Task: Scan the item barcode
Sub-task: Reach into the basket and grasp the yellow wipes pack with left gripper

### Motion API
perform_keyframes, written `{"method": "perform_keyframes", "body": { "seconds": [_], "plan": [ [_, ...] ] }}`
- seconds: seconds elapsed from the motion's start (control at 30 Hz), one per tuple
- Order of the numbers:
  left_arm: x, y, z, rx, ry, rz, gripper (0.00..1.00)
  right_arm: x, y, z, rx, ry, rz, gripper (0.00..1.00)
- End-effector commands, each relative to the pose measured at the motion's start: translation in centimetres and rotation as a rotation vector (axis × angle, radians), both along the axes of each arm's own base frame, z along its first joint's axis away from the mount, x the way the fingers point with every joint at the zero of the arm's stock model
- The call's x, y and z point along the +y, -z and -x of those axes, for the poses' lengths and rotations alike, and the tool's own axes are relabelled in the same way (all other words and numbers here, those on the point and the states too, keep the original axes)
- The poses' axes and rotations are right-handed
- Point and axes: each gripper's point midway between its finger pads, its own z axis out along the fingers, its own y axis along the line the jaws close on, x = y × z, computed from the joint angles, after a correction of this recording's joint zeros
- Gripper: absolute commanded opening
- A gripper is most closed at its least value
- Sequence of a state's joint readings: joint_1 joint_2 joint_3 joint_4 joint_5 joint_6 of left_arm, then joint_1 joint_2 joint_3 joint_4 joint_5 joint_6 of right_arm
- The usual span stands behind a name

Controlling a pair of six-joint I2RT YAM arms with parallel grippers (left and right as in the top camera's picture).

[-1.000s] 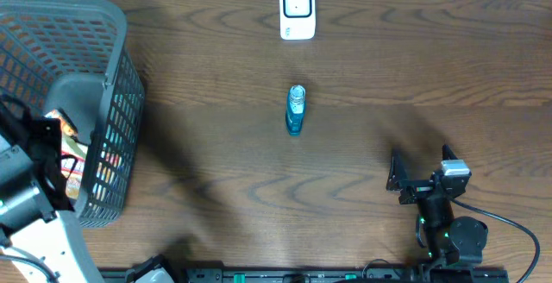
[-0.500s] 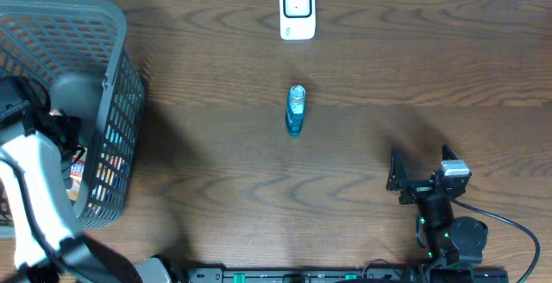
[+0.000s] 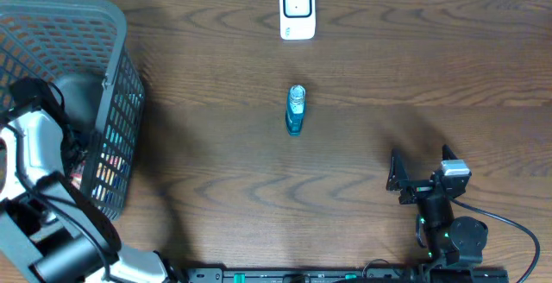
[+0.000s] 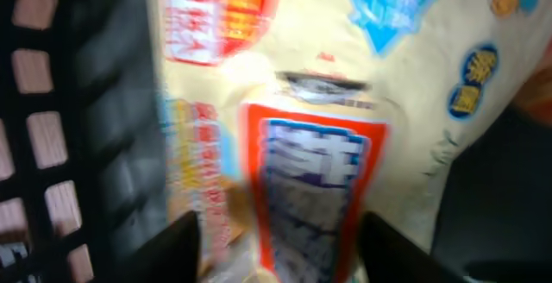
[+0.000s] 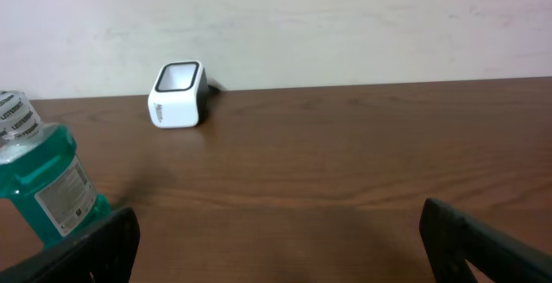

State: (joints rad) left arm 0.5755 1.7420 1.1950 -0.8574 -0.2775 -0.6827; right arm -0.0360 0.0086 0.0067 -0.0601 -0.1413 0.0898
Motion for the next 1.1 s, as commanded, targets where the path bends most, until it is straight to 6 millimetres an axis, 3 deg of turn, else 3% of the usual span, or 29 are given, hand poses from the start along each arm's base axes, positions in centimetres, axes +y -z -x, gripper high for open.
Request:
{"method": "perform_keyframes", "body": {
  "seconds": [0.0, 0.17, 0.37, 0.53, 0.63, 0.67, 0.73, 0.77, 0.87, 0.97, 1.07],
  "plan": [
    [-0.3, 2.0, 1.2, 0.092, 0.034, 0.031, 0.54, -0.1, 0.1, 0.0, 0.002, 0.004, 0.009, 0.99],
    [-0.8, 3.8, 2.1, 0.132, 0.039, 0.057, 0.55, -0.1, 0.1, 0.0, 0.002, 0.004, 0.009, 0.99],
    [-1.1, 4.2, 2.7, 0.152, 0.049, 0.061, 0.57, -0.1, 0.1, 0.0, 0.002, 0.004, 0.009, 0.99],
    [-1.0, 5.0, 3.6, 0.179, 0.047, 0.041, 0.92, -0.1, 0.1, 0.0, 0.002, 0.004, 0.009, 0.99],
    [-1.2, 5.8, 4.4, 0.189, 0.041, 0.036, 0.97, -0.1, 0.1, 0.0, 0.002, 0.004, 0.009, 0.99],
    [-1.2, 6.1, 4.6, 0.19, 0.04, 0.038, 0.95, -0.1, 0.1, 0.0, 0.002, 0.004, 0.009, 0.99],
    [-1.5, 6.6, 5.0, 0.195, 0.037, 0.041, 0.66, -0.1, 0.1, 0.0, 0.002, 0.004, 0.009, 0.99],
    [-1.6, 6.9, 5.3, 0.198, 0.037, 0.044, 0.44, -0.1, 0.1, 0.0, 0.002, 0.004, 0.009, 0.99],
    [-1.7, 6.9, 5.3, 0.197, 0.033, 0.044, 0.08, -0.1, 0.1, 0.0, 0.002, 0.004, 0.009, 0.99],
    [-1.6, 6.5, 4.9, 0.179, 0.034, 0.045, 0.07, -0.1, 0.1, 0.0, 0.002, 0.004, 0.009, 0.99],
    [-1.9, 5.5, 3.3, 0.102, 0.036, 0.074, 0.07, -0.1, 0.1, 0.0, 0.002, 0.004, 0.009, 0.99]
  ]
}}
